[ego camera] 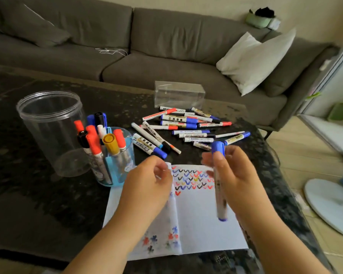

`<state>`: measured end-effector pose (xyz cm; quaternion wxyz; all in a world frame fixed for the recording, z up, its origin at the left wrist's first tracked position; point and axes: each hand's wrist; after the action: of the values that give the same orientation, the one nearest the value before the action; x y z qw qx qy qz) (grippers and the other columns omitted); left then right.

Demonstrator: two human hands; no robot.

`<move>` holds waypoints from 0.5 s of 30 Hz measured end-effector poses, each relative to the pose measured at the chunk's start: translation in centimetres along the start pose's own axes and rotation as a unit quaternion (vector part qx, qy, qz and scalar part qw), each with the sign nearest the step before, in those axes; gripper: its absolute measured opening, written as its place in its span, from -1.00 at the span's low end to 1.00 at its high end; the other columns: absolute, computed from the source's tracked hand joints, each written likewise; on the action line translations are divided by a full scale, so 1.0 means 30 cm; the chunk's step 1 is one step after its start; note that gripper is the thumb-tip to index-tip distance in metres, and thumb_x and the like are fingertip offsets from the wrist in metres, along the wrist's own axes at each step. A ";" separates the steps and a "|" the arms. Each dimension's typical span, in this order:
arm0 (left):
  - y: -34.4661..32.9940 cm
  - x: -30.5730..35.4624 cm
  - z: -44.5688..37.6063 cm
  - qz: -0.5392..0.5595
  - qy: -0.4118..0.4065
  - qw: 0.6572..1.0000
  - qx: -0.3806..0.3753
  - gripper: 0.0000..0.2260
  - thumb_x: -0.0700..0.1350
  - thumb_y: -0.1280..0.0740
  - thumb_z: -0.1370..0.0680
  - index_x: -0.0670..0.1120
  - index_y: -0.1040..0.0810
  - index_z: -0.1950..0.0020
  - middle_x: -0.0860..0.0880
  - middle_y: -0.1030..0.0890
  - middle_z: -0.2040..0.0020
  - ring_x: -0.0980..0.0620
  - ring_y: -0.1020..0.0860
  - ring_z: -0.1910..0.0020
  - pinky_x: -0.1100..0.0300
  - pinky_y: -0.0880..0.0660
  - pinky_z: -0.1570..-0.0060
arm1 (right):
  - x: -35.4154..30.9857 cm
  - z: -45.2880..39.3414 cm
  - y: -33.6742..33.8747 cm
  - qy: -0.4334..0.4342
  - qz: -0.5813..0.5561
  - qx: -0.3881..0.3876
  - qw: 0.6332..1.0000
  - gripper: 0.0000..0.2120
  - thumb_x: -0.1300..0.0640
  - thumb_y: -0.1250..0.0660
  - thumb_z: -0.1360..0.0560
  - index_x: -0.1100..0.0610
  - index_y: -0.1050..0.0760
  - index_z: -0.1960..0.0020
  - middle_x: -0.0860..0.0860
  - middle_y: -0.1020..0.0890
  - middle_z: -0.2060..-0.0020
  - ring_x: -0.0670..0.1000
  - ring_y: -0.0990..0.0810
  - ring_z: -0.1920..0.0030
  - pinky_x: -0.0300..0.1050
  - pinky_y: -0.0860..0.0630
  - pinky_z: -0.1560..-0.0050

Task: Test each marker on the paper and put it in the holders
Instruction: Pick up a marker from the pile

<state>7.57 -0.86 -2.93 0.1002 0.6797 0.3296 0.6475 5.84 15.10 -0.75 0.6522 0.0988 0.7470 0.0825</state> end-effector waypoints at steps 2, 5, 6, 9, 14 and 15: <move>-0.049 0.032 0.014 0.048 0.013 0.998 -0.048 -0.93 -0.10 -0.30 -0.52 0.04 -0.53 0.15 0.11 -0.59 0.25 0.19 -0.54 0.27 0.37 -0.39 0.30 | 0.024 0.045 0.024 -0.074 -0.049 -0.054 0.995 -0.83 -0.03 -0.14 -0.56 0.03 -0.42 -0.02 0.00 -0.61 0.37 -0.05 -0.58 0.36 -0.16 -0.55 0.27; -0.113 0.068 0.034 0.130 0.054 0.985 -0.103 -0.89 -0.01 -0.28 -0.53 0.05 -0.55 0.17 0.09 -0.63 0.24 0.12 -0.59 0.18 0.20 -0.52 0.10 | 0.057 0.076 0.031 -0.198 -0.132 -0.089 0.967 -0.74 0.01 -0.07 -0.63 0.15 -0.45 0.00 0.06 -0.44 0.43 -0.04 -0.33 0.49 -0.20 -0.28 0.48; -0.135 0.072 0.031 0.155 0.073 0.978 -0.117 -0.86 0.02 -0.25 -0.55 0.06 -0.56 0.17 0.09 -0.64 0.24 0.12 -0.60 0.17 0.12 -0.53 0.03 | 0.065 0.073 0.035 -0.245 -0.190 -0.096 0.946 -0.70 0.06 -0.05 -0.64 0.22 -0.48 0.01 0.07 -0.44 0.43 -0.05 -0.31 0.50 -0.22 -0.25 0.50; -0.182 0.081 0.022 0.256 0.143 0.943 -0.156 -0.79 0.01 -0.22 -0.58 0.00 -0.60 0.13 0.09 -0.58 0.42 0.12 -0.53 0.37 0.05 -0.51 0.02 | 0.057 0.051 0.053 -0.330 -0.367 -0.153 0.856 -0.68 0.13 -0.13 -0.56 0.34 -0.55 0.12 0.12 -0.48 0.40 -0.06 -0.35 0.50 -0.26 -0.31 0.52; -0.182 0.124 0.016 0.515 0.238 0.779 -0.268 -0.66 -0.06 -0.15 -0.59 -0.33 -0.51 -0.08 -0.05 -0.69 0.16 0.02 -0.65 0.17 0.13 -0.56 0.08 | 0.080 0.049 0.069 -0.354 -0.524 -0.220 0.743 -0.63 -0.04 -0.29 -0.48 0.29 -0.57 0.22 0.04 -0.42 0.47 -0.16 -0.31 0.61 -0.39 -0.26 0.68; -0.177 0.130 0.020 0.535 0.233 0.764 -0.275 -0.70 -0.06 -0.14 -0.59 -0.26 -0.53 -0.03 -0.10 -0.69 0.10 0.01 -0.67 0.11 0.14 -0.58 0.09 | 0.079 0.052 0.068 -0.348 -0.522 -0.228 0.745 -0.63 -0.05 -0.27 -0.49 0.27 -0.56 0.21 0.02 -0.40 0.49 -0.16 -0.29 0.62 -0.40 -0.23 0.69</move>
<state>6.23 5.61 -2.83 -0.1597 0.5172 -0.2661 0.7976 7.17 17.67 -2.71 0.8114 -0.4358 0.3623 -0.1432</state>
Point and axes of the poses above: each hand's wrist, its own z-axis away from the middle knuckle, its own y-axis out of the back of the hand, x = y × z
